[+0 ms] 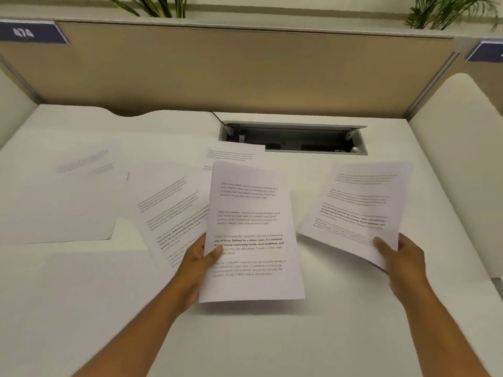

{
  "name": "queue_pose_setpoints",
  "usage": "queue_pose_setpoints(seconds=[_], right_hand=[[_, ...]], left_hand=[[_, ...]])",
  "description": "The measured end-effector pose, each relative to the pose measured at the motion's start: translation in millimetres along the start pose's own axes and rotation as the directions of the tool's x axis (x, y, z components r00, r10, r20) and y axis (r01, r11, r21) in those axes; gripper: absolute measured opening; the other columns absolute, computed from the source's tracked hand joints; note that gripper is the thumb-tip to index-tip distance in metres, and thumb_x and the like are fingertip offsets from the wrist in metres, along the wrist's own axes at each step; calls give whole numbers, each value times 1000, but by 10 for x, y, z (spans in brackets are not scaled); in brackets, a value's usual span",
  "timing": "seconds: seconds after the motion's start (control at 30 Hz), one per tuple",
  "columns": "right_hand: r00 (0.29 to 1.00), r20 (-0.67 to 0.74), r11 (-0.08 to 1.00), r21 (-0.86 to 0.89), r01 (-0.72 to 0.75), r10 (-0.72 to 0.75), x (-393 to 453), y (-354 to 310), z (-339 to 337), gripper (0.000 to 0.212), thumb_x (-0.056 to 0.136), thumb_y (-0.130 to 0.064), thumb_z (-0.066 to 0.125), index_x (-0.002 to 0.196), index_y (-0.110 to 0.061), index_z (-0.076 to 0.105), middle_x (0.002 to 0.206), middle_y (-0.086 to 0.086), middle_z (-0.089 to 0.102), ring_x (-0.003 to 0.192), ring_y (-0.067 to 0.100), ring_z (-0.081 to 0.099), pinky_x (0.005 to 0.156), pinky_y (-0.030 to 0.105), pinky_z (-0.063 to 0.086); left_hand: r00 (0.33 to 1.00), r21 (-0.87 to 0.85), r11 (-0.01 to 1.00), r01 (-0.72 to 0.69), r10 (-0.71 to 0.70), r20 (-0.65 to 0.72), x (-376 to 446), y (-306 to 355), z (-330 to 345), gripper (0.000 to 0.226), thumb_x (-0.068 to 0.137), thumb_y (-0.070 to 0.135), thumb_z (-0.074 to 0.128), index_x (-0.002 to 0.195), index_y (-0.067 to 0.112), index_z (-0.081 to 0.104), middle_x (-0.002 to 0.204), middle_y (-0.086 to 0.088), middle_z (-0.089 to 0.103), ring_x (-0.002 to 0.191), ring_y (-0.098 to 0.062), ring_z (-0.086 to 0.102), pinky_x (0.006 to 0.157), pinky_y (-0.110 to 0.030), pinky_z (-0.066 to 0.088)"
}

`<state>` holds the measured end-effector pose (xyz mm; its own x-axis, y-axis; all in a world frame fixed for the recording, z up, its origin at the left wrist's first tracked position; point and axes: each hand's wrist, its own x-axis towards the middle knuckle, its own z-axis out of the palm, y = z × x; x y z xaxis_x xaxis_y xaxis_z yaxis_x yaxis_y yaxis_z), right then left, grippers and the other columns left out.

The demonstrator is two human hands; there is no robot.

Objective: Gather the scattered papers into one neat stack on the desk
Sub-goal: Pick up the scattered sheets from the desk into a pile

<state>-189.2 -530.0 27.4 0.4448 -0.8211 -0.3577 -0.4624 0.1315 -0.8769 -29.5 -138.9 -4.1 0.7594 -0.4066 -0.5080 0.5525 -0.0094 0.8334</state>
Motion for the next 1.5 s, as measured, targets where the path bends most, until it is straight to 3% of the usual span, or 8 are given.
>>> queue_pose_setpoints(seconds=[0.13,0.3,0.67,0.87,1.03,1.2,1.33,1.5], right_hand=[[992,99,995,55,78,-83,-360,-111,-49,38,102,-15,69,139,-16,67,131,3,74,118,31,71,107,45,52],[942,282,983,80,168,-184,-841,-246,234,28,99,-17,72,126,-24,75,117,-7,82,103,19,81,92,42,62],[802,574,986,122,114,-164,-1438,-182,1325,22,101,-18,71,123,-20,70,117,-3,81,103,19,80,83,34,65],[810,555,982,71,178,-187,-1649,-256,1809,36,93,-18,81,113,-24,52,106,-8,83,87,13,82,66,23,62],[799,560,970,45,237,-221,-1840,-242,2205,47,87,-25,87,112,-31,48,101,-8,82,87,15,80,70,27,64],[865,387,865,-254,433,-319,-1707,-123,2435,22,93,-33,79,109,-24,65,114,-5,71,112,22,66,85,25,46],[864,393,712,-504,488,-314,-1563,-90,2571,61,87,-39,84,136,-12,60,140,7,58,133,31,50,100,35,44],[914,359,694,-611,382,-187,-1509,-168,2827,96,70,-45,93,147,-12,45,138,11,56,132,35,50,105,47,49]], left_hand=[[996,-12,1000,-16,15,-87,-84,55,-99,37,113,12,61,141,33,70,132,-4,84,113,-29,84,82,-42,71],[987,-38,998,-47,41,-158,-213,106,-214,42,113,10,60,151,29,64,137,-5,82,117,-30,82,93,-49,69],[979,-143,984,-103,74,-190,-575,298,-383,36,117,31,52,150,29,65,138,-7,81,124,-36,79,103,-63,63],[978,-160,976,-145,118,-169,-711,380,-655,49,107,59,52,146,35,69,135,1,83,119,-24,82,82,-40,71],[969,-37,988,-150,139,-204,-657,376,-1095,40,107,14,71,145,27,67,134,-4,83,121,-34,80,96,-54,68],[964,-60,991,-117,99,-245,-602,447,-1657,37,107,10,69,143,19,69,132,-11,83,118,-40,80,96,-55,66],[965,-59,992,-112,94,-246,-571,503,-2096,36,107,12,68,142,22,70,128,-6,85,110,-34,84,83,-47,70],[971,-74,991,-112,93,-220,-499,521,-2474,28,106,15,70,129,30,78,126,-5,86,104,-29,86,73,-41,71]])
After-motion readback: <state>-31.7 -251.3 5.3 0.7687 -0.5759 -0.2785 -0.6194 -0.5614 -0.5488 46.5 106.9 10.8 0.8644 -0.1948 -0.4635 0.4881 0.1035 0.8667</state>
